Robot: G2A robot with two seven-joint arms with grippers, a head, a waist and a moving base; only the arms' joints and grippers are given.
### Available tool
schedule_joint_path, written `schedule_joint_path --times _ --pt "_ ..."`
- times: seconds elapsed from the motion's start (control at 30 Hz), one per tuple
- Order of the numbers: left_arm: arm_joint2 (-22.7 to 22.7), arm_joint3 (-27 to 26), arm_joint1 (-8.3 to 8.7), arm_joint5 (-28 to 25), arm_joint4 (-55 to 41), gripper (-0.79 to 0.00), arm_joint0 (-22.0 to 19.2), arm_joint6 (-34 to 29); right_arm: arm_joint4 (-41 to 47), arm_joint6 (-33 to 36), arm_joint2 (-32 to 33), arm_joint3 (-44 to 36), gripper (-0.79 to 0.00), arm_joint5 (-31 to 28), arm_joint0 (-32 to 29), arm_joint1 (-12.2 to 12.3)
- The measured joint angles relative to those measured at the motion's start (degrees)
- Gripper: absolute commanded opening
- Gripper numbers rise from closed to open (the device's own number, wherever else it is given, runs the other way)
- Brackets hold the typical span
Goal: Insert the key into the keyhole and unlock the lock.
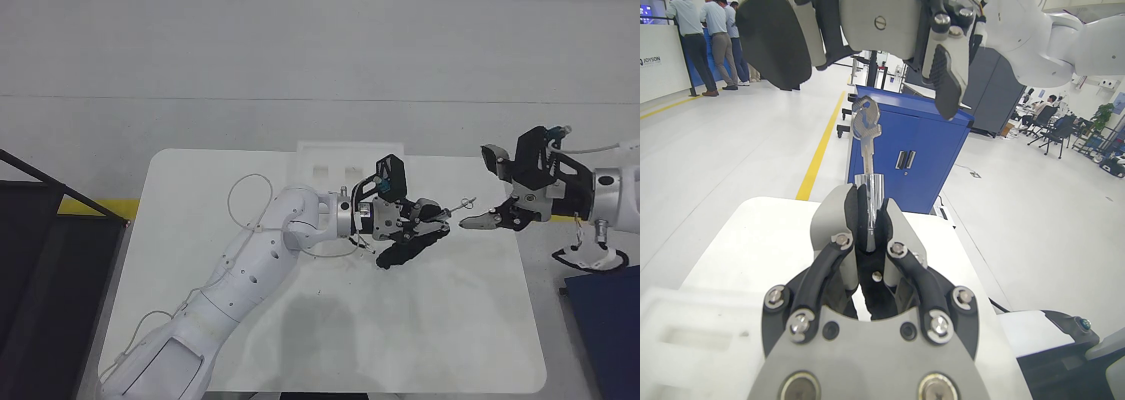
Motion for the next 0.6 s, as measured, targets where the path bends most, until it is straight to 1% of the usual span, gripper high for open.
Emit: schedule_joint_path --times 0.03,0.13,0.17,0.2,0.27,0.3,0.6 --pt "0.0 0.0 0.01 0.0 0.0 -0.785 0.0 0.1 -0.2 0.4 0.0 -0.2 -0.496 -0.3 -0.1 0.0" --pt "-0.3 0.1 0.10 0.0 0.1 -0.785 0.1 0.2 0.5 1.6 -0.1 -0.3 -0.499 -0.5 -0.4 -0.1" --pt "-0.4 0.1 0.13 0.0 0.1 -0.785 0.1 0.2 0.8 1.9 -0.1 -0.2 -0.511 -0.5 -0.4 -0.2" --pt "-0.5 0.1 0.17 0.0 0.2 -0.785 0.1 0.2 1.0 2.2 -0.2 -0.2 -0.560 -0.6 -0.4 -0.2" --pt "-0.7 0.0 0.26 0.0 0.3 -0.785 0.2 0.1 1.4 2.5 -0.2 0.0 -0.727 -0.5 -0.3 -0.3" --pt "-0.7 -0.1 0.30 0.0 0.3 -0.785 0.3 0.0 1.6 2.6 -0.3 0.0 -0.785 -0.4 -0.3 -0.4" --pt "-1.2 -0.7 0.57 0.2 0.2 -0.785 0.8 -0.3 2.4 4.8 -0.5 -0.1 -0.785 2.7 0.2 -1.1"
